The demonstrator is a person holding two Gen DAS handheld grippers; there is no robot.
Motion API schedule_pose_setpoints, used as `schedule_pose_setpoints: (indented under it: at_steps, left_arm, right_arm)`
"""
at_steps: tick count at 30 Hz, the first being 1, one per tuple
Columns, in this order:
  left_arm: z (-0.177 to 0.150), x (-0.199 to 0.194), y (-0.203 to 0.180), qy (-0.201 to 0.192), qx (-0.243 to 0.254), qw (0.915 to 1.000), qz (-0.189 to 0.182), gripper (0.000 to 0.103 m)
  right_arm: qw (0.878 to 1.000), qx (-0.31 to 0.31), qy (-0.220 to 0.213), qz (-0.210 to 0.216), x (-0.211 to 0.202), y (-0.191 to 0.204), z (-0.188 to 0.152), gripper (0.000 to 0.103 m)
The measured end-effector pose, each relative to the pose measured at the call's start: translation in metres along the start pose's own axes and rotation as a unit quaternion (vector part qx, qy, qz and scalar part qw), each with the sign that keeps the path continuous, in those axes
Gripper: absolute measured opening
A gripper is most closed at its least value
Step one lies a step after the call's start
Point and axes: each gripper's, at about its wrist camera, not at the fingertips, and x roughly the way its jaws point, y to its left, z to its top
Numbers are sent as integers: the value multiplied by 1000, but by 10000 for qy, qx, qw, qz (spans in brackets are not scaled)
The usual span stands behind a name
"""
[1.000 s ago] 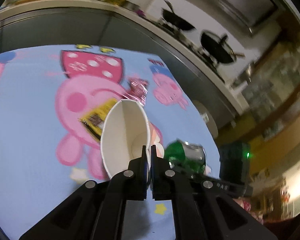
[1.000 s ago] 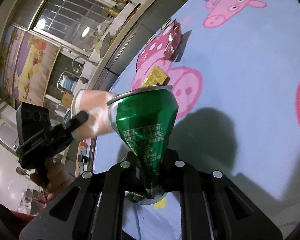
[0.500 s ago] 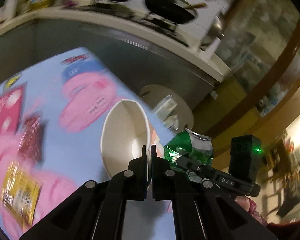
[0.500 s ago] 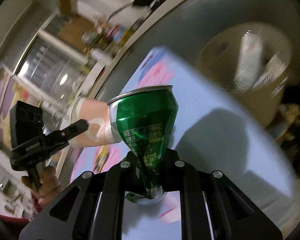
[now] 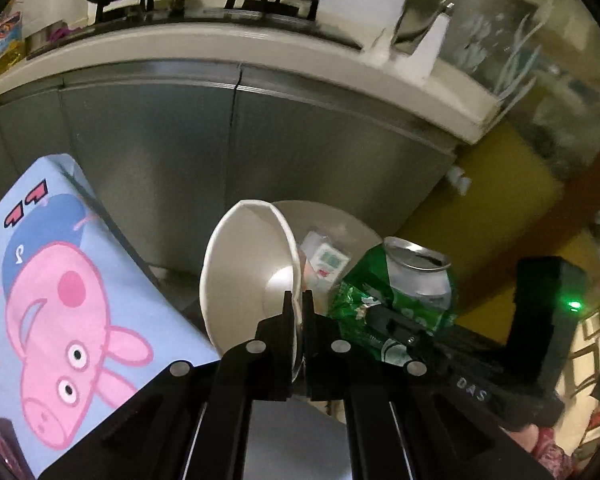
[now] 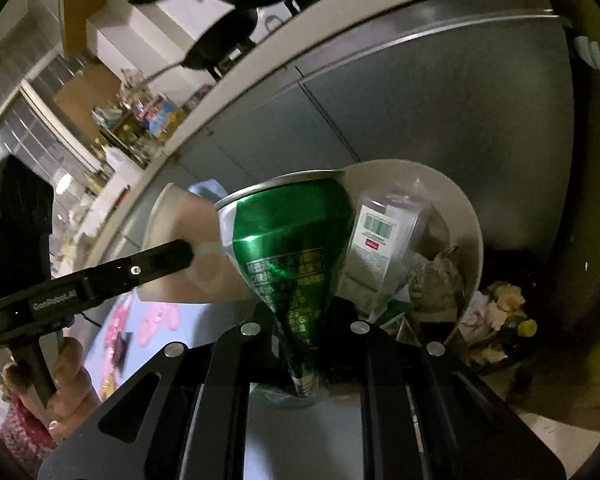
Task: Collect trash
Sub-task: 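Carry the can and cup to the beige bin and release both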
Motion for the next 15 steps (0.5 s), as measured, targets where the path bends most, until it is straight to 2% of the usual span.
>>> schedule_pose_setpoints:
  at_steps: [1,2,3,4,5,11,15]
  left_arm:
    - [0,6,2,39,-14,9999,122,24]
    - [-1,10,3,54,-21,9998,205,44]
    - [-1,12,3,41,-31,9996,295,56]
    - [-3,11,5,-14,-39,9993,380,57]
    - [-4,8,6,-40,-30,9993,372,57]
    - [-15,-23,19,-304,-132,9984,450,58]
    - [-32,-45,21,-557,-139,9956,739,64]
  right_arm:
    - [9999,-14,85,-67,7,-1,0,18]
    - [9998,-8,157,-85,13,-1,1,22]
    - [9998,13,174,-83,15,-2,0,31]
    - [9998,38,132,-114,16,-2,-1,40]
    - [9999,32,75,-149,16,-1,-2,42]
    - [9998,146,-124,-56,4,3,-7,43]
    - [9998,138,-166,-12,-7,11,-17,43]
